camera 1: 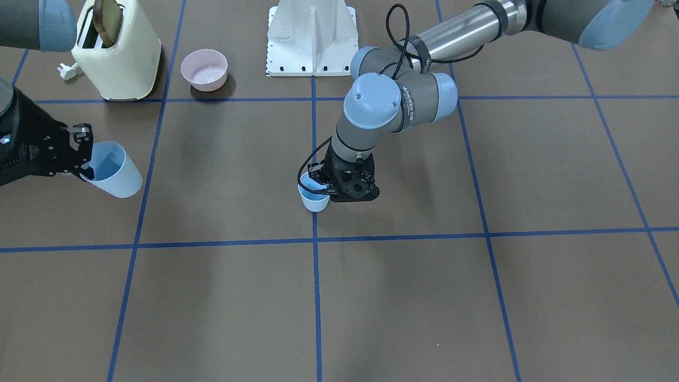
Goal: Stack blue cups with both arms
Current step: 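Set the left cup down at center and open the left gripper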
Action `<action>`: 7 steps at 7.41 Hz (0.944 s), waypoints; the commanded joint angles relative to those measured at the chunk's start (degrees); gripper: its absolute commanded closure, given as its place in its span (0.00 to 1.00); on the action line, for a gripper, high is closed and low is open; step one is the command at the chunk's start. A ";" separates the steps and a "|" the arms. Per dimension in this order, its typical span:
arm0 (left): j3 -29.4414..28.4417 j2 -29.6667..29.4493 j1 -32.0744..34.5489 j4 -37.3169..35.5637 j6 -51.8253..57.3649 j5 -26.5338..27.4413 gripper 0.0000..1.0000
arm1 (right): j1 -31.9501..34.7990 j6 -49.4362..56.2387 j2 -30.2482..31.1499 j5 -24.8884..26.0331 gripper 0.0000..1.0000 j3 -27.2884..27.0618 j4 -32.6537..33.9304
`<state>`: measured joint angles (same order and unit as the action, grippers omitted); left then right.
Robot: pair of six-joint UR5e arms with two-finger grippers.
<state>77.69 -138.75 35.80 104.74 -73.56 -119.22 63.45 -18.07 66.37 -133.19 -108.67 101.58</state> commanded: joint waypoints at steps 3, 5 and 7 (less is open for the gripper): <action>3.15 0.58 3.04 2.05 0.43 -1.01 0.02 | -4.27 -5.02 -6.66 -0.41 1.00 0.91 3.26; 8.41 6.09 9.09 0.38 2.18 -9.50 0.02 | -10.15 -11.60 -11.41 1.16 1.00 1.87 3.81; 12.99 10.85 12.18 -5.98 10.66 -9.72 0.02 | -14.91 -16.19 -16.34 5.64 1.00 5.73 2.93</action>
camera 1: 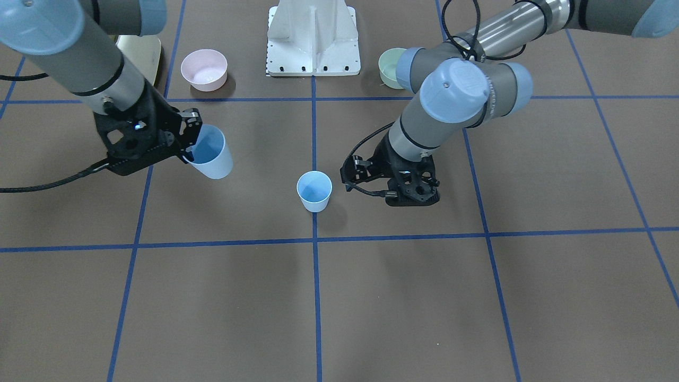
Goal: Stack blue cups with both arms
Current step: 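Lower the right cup into the standing cup and release it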
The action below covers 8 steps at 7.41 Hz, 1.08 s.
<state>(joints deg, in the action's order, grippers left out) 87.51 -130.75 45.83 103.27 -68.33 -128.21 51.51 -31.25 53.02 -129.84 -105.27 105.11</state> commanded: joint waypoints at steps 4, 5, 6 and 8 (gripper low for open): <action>10.75 7.96 4.71 -14.50 17.18 0.07 0.02 | -9.22 -11.81 -8.18 7.82 1.00 11.66 -12.21; 10.67 8.05 4.71 -14.50 17.18 0.07 0.02 | -10.11 -11.90 -9.50 9.24 1.00 12.97 -12.21; 10.66 8.14 4.71 -14.50 17.18 0.15 0.02 | -10.90 -13.03 -10.38 9.95 1.00 13.94 -12.29; 10.75 8.66 4.71 -14.41 17.18 0.15 0.02 | -12.31 -13.48 -10.83 11.88 1.00 15.35 -13.95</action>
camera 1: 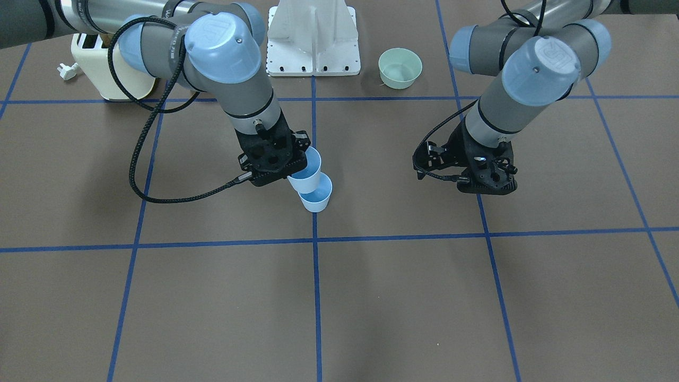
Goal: Stack blue cups with both arms
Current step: 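Lower the right cup into the standing cup and release it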
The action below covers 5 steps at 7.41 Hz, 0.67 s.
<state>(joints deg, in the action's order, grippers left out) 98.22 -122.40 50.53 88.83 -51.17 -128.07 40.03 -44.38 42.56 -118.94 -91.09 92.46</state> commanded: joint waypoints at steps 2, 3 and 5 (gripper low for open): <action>0.05 0.41 0.01 0.02 0.02 0.02 0.02 | -2.15 -1.14 -0.38 2.30 1.00 2.14 -2.72; 0.05 0.49 0.01 0.02 0.02 0.02 0.02 | -2.24 -1.40 -0.29 2.48 1.00 2.23 -2.81; 0.05 0.58 -0.08 0.11 -0.07 0.02 0.02 | -2.59 -1.41 -0.29 3.09 1.00 2.40 -2.90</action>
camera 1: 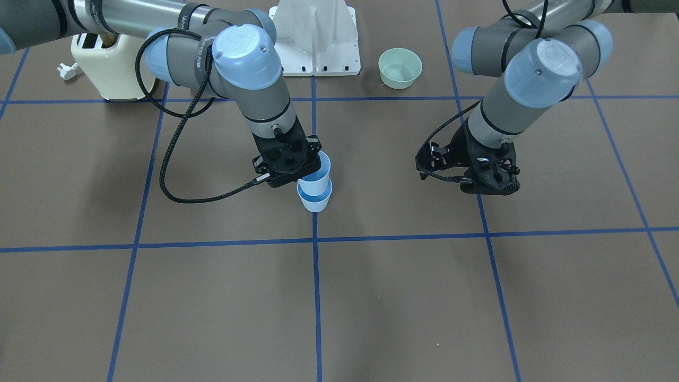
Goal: Stack blue cups with both arms
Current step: 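Lower the right cup into the standing cup and release it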
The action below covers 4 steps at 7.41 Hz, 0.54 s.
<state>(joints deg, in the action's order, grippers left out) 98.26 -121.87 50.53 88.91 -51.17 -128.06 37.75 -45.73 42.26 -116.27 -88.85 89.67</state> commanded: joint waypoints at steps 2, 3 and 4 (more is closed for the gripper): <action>0.00 0.05 0.01 0.03 -0.07 0.00 0.02 | -0.58 -0.06 0.10 0.61 1.00 0.25 -0.11; 0.00 0.05 0.01 0.03 -0.07 0.00 0.02 | -0.49 -0.15 0.10 0.61 0.92 0.25 -0.11; 0.00 0.14 0.01 0.03 -0.07 0.09 0.02 | -0.49 -0.15 0.10 0.52 0.53 0.25 -0.11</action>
<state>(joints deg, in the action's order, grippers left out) 98.26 -121.79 50.53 88.94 -51.23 -128.04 37.26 -45.84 42.35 -115.70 -88.60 89.56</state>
